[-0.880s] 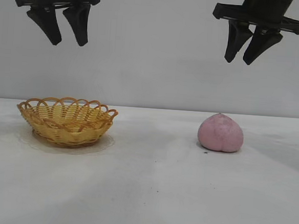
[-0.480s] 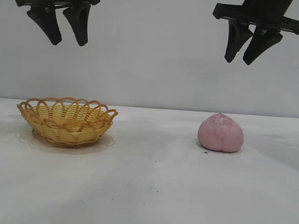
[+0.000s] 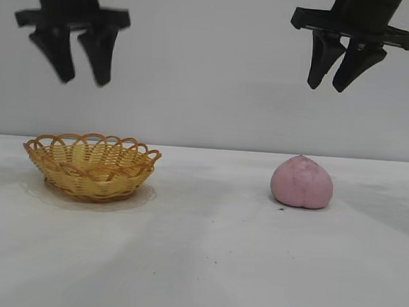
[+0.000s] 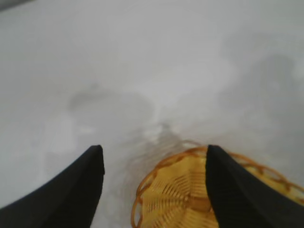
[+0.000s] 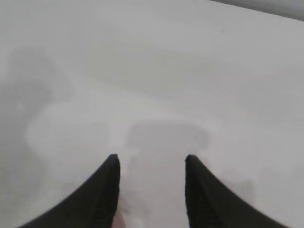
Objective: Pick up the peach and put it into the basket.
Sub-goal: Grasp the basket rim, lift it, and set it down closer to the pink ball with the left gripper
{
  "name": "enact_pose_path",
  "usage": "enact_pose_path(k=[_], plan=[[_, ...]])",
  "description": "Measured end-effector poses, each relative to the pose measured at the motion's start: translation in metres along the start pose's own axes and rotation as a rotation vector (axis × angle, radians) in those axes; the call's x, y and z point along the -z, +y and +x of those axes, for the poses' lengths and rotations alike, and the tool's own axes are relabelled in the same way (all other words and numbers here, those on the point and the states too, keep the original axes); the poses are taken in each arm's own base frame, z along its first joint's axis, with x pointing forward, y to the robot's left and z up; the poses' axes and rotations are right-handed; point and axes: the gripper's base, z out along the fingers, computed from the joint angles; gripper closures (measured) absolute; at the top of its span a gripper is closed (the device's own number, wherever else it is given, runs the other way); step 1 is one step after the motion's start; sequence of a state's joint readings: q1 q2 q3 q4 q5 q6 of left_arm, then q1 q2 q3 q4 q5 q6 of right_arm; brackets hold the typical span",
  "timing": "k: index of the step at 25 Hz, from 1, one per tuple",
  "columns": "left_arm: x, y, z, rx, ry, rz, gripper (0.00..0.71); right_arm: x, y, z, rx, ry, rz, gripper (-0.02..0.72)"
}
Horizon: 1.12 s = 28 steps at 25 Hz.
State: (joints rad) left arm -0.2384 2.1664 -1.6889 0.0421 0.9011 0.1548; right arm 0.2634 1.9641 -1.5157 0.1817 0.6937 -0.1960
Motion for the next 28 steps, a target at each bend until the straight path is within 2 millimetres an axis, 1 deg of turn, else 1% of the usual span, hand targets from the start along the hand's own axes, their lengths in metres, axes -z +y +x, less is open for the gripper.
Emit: enact_pose_path(k=[2, 4, 5, 6, 7, 9, 10, 14, 16, 17, 19, 21, 25, 26, 28], plan=[[-0.007, 0.0, 0.002, -0.009, 0.022, 0.003, 0.255, -0.002, 0.0, 0.001, 0.0, 0.004, 0.0, 0.428], [-0.014, -0.001, 0.003, -0.017, 0.041, 0.01, 0.363, -0.003, 0.0, 0.001, -0.002, 0.006, -0.002, 0.428], [-0.019, -0.002, 0.005, -0.019, 0.053, 0.021, 0.432, -0.003, 0.0, 0.001, -0.003, 0.006, -0.003, 0.428], [-0.023, -0.003, 0.006, -0.017, 0.067, 0.041, 0.537, -0.003, 0.0, 0.001, -0.005, 0.005, -0.004, 0.428], [-0.024, -0.003, 0.007, -0.018, 0.073, 0.061, 0.602, -0.003, 0.0, 0.001, -0.003, 0.005, -0.004, 0.428], [-0.022, -0.003, 0.006, 0.005, 0.075, 0.096, 0.65, -0.003, 0.0, 0.001, -0.003, 0.005, -0.004, 0.428], [-0.022, -0.001, 0.007, 0.032, 0.078, 0.103, 0.636, -0.003, 0.0, 0.001, -0.003, 0.005, -0.004, 0.428], [-0.021, 0.002, 0.007, 0.261, 0.074, 0.164, 0.636, -0.003, 0.0, 0.001, -0.007, 0.005, -0.007, 0.428], [-0.02, -0.001, 0.003, 0.354, 0.051, 0.222, 0.71, -0.003, 0.0, 0.001, -0.007, 0.005, -0.007, 0.428], [-0.02, -0.003, 0.002, 0.402, 0.045, 0.252, 0.71, -0.003, 0.0, 0.001, -0.007, 0.005, -0.008, 0.428], [-0.02, -0.014, -0.002, 0.474, 0.029, 0.292, 0.71, -0.003, 0.001, 0.001, -0.009, 0.004, -0.009, 0.428], [-0.021, -0.03, -0.005, 0.517, 0.017, 0.314, 0.71, -0.003, 0.001, 0.001, -0.009, 0.004, -0.009, 0.428], [-0.026, -0.063, -0.006, 0.526, 0.008, 0.333, 0.71, -0.003, 0.001, 0.001, -0.009, 0.004, -0.009, 0.428], [-0.026, -0.067, -0.007, 0.528, 0.005, 0.335, 0.662, -0.003, 0.001, 0.001, -0.009, 0.004, -0.009, 0.428], [-0.026, -0.071, -0.007, 0.546, 0.007, 0.345, 0.662, -0.003, 0.001, 0.001, -0.01, 0.004, -0.01, 0.428]])
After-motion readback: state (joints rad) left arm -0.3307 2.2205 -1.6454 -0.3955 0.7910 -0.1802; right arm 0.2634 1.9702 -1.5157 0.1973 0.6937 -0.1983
